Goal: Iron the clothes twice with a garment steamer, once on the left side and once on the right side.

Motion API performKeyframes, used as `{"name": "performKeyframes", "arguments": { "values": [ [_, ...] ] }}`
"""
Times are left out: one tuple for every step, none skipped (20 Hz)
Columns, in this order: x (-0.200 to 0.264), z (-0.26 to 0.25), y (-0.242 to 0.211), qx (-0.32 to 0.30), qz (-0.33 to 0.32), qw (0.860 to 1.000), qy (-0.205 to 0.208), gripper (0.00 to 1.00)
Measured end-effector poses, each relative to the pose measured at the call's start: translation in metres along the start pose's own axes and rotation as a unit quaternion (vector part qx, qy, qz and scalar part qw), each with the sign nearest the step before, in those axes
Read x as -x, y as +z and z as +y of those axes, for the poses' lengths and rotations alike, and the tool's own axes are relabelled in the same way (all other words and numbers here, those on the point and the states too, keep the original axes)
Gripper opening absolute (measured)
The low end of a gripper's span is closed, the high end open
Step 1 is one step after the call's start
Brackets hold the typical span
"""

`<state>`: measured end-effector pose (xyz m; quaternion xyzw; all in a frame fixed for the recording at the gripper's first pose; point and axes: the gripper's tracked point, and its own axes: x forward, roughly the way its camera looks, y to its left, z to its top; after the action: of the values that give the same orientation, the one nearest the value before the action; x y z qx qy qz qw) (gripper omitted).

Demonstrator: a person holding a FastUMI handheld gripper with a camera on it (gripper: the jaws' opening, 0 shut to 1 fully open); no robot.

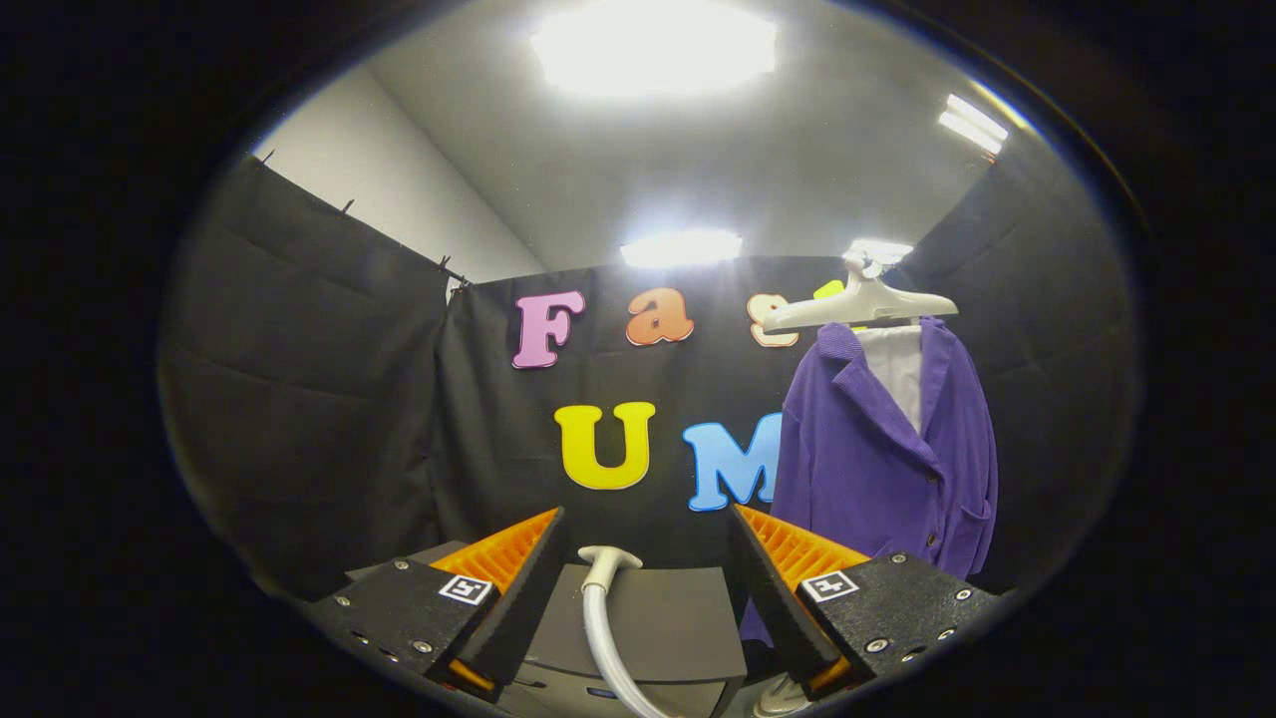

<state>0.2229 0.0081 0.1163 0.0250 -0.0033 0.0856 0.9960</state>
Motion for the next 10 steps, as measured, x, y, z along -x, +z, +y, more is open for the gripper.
{"name": "performKeyframes", "arguments": {
  "values": [
    [-0.01, 0.002, -0.001, 0.0, 0.008, 1.0, 0.004, 0.96],
    [-0.02, 0.004, -0.002, -0.003, 0.017, 1.0, 0.008, 0.96],
    [-0.03, 0.008, -0.005, -0.008, 0.026, 1.0, 0.016, 0.96],
    [-0.039, 0.012, -0.007, -0.013, 0.037, 0.999, 0.025, 0.96],
    [-0.049, 0.014, -0.011, -0.016, 0.047, 0.998, 0.031, 0.96],
    [-0.059, 0.014, -0.013, -0.016, 0.056, 0.998, 0.034, 0.96],
    [-0.069, 0.014, -0.018, -0.014, 0.068, 0.997, 0.035, 0.96],
    [-0.079, 0.015, -0.02, -0.013, 0.077, 0.996, 0.038, 0.96],
    [-0.088, 0.019, -0.024, -0.012, 0.086, 0.995, 0.043, 0.96],
    [-0.098, 0.021, -0.029, -0.013, 0.099, 0.994, 0.047, 0.96]
  ]
}}
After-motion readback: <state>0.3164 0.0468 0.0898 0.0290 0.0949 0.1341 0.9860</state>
